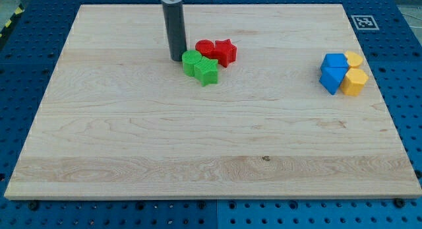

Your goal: Place the red star on top of the green star

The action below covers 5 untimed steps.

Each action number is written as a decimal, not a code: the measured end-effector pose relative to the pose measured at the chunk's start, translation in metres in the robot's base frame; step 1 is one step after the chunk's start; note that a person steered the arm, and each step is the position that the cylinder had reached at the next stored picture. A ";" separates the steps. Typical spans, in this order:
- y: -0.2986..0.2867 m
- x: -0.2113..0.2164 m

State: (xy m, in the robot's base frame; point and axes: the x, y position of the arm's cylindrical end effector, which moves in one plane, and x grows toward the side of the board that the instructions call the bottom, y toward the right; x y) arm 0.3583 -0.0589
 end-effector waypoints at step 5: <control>0.042 -0.059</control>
State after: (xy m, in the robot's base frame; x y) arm 0.2990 -0.0168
